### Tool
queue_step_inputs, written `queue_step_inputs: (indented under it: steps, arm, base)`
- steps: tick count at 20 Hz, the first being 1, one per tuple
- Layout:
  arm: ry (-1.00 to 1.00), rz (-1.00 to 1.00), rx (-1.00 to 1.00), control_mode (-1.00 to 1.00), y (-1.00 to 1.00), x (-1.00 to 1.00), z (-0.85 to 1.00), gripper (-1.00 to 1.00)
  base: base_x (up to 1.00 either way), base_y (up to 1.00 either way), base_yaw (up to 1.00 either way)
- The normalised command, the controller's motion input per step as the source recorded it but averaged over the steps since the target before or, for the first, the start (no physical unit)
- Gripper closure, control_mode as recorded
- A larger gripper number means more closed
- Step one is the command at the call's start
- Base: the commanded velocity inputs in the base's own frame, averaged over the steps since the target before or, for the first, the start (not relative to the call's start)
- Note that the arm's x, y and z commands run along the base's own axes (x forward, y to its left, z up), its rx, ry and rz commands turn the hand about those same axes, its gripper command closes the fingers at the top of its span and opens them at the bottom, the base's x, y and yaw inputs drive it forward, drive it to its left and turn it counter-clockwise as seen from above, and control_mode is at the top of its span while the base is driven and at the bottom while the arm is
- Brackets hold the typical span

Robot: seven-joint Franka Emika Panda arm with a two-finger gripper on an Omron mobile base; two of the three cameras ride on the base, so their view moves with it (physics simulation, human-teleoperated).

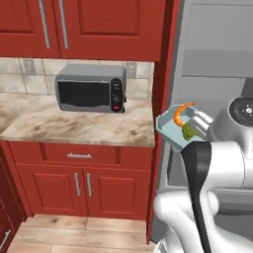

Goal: Place the tupperware containing the shrimp and broccoli meal in the microwave. Close the microwave door and press the start button to reheat the meal.

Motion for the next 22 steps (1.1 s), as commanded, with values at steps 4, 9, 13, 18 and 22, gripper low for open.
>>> queue_step_inputs:
  steps: [4, 9, 13, 18, 22]
  arm:
    - [0.00, 0.00, 0.00, 1.00, 0.00, 0.00, 0.00, 1.00]
    - [0.00, 0.00, 0.00, 1.00, 0.00, 0.00, 0.00, 1.00]
    - [0.00, 0.00, 0.00, 1.00, 0.00, 0.00, 0.00, 1.00]
    - [0.00, 0.00, 0.00, 1.00, 0.00, 0.00, 0.00, 1.00]
    - [0.00, 0.00, 0.00, 1.00, 0.00, 0.00, 0.00, 1.00]
  base:
    - [0.00, 0.31, 0.48]
    - [0.00, 0.10, 0.57]
    - [0.03, 0.02, 0.60]
    - [0.01, 0.00, 0.60]
    - [0.02, 0.00, 0.60]
